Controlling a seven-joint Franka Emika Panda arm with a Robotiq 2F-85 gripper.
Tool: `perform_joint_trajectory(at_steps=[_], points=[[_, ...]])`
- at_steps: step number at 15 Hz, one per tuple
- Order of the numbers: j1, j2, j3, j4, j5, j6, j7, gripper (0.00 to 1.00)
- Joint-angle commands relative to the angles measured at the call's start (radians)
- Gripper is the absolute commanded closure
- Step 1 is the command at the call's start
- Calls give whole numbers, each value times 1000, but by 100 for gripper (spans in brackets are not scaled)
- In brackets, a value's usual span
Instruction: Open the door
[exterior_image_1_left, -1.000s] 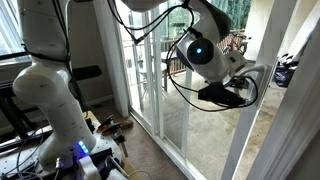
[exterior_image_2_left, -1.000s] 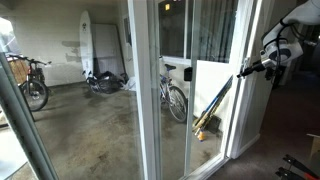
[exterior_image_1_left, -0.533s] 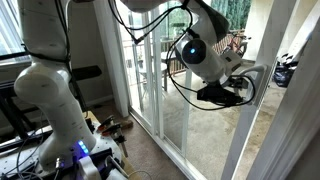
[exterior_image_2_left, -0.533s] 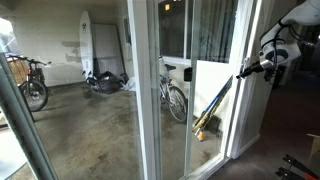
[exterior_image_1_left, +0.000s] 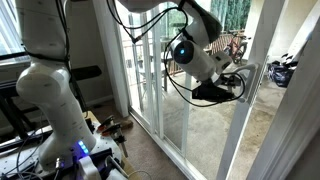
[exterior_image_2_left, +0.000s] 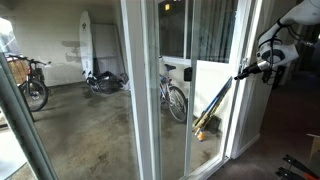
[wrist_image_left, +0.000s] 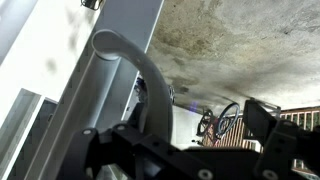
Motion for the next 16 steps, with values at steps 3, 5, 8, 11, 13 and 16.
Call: perform_joint_trajectory(at_steps=[3, 5, 8, 11, 13, 16], points=[[89, -94, 63, -142, 93, 28, -149, 0], [108, -99, 75, -157, 129, 39, -183, 0], [156, -100, 62, -148, 98, 49, -136, 0], [200, -108, 57, -155, 107, 55, -139, 0], [225, -126, 56, -169, 121, 60, -138, 0], [253, -155, 57, -199, 110, 63, -138, 0]])
